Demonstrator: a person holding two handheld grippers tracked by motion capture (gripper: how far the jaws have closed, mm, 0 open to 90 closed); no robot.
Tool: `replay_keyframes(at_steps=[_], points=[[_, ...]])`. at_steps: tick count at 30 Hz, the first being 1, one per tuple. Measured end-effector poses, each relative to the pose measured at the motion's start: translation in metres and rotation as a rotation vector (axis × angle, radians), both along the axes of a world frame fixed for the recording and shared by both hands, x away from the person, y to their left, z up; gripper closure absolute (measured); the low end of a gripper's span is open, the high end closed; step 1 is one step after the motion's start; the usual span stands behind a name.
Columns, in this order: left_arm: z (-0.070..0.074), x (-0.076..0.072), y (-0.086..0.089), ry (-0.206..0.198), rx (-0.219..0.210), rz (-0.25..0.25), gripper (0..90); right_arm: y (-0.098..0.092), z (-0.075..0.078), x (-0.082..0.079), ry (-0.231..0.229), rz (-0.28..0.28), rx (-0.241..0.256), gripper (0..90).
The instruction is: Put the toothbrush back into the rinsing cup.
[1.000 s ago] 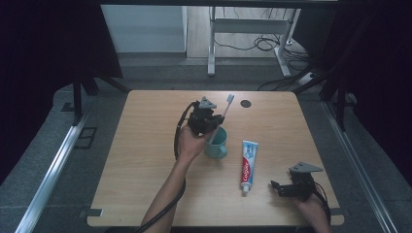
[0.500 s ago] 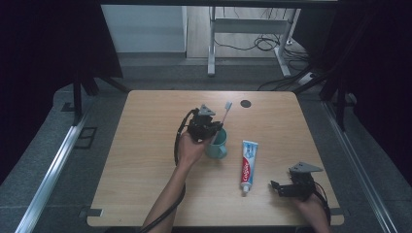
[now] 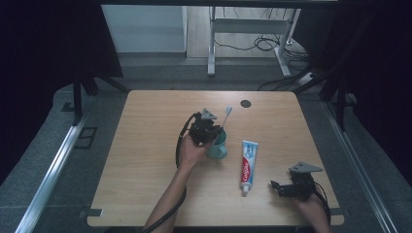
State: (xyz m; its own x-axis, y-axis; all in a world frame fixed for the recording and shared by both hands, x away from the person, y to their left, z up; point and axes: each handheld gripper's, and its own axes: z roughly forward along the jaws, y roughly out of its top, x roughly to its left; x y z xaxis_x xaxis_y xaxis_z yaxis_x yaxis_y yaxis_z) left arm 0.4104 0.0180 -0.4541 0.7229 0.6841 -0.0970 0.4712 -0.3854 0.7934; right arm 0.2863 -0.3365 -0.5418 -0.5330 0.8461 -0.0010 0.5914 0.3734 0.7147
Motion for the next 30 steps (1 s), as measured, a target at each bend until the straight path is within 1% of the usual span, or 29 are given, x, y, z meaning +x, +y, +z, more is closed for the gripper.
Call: replay_keyframes(at_steps=[3, 8, 10, 11, 15, 18, 19, 20, 23, 25, 27, 30], points=[[-0.003, 0.0, -0.002, 0.004, 0.008, 0.001, 83.1, 0.0, 0.0, 0.0, 0.0, 0.0, 0.0, 5.5], [-0.004, 0.0, -0.002, 0.007, 0.011, 0.006, 82.9, 0.0, 0.0, 0.0, 0.0, 0.0, 0.0, 5.5], [-0.004, 0.0, -0.003, 0.006, 0.02, 0.008, 82.7, 0.0, 0.0, 0.0, 0.0, 0.0, 0.0, 5.5], [-0.004, 0.0, -0.003, 0.004, 0.032, 0.008, 82.7, 0.0, 0.0, 0.0, 0.0, 0.0, 0.0, 5.5], [-0.004, 0.0, -0.005, 0.003, 0.046, 0.011, 82.6, 0.0, 0.0, 0.0, 0.0, 0.0, 0.0, 5.5], [-0.005, 0.0, -0.006, 0.01, 0.069, 0.016, 82.6, 0.0, 0.0, 0.0, 0.0, 0.0, 0.0, 5.5], [-0.005, 0.0, -0.006, 0.01, 0.069, 0.016, 82.5, 0.0, 0.0, 0.0, 0.0, 0.0, 0.0, 5.5], [-0.005, 0.0, -0.006, 0.014, 0.082, 0.016, 82.5, 0.0, 0.0, 0.0, 0.0, 0.0, 0.0, 5.5], [-0.008, 0.001, -0.006, 0.029, 0.09, 0.024, 82.4, 0.0, 0.0, 0.0, 0.0, 0.001, 0.001, 5.5], [-0.009, 0.002, -0.005, 0.032, 0.092, 0.025, 82.0, 0.0, 0.0, 0.0, 0.001, 0.0, 0.0, 5.5], [-0.012, 0.003, -0.005, 0.045, 0.087, 0.028, 81.6, 0.0, 0.0, 0.0, 0.001, 0.0, 0.0, 5.5], [-0.014, 0.003, -0.006, 0.048, 0.093, 0.027, 81.4, 0.0, 0.0, 0.0, 0.002, 0.0, 0.001, 5.5]])
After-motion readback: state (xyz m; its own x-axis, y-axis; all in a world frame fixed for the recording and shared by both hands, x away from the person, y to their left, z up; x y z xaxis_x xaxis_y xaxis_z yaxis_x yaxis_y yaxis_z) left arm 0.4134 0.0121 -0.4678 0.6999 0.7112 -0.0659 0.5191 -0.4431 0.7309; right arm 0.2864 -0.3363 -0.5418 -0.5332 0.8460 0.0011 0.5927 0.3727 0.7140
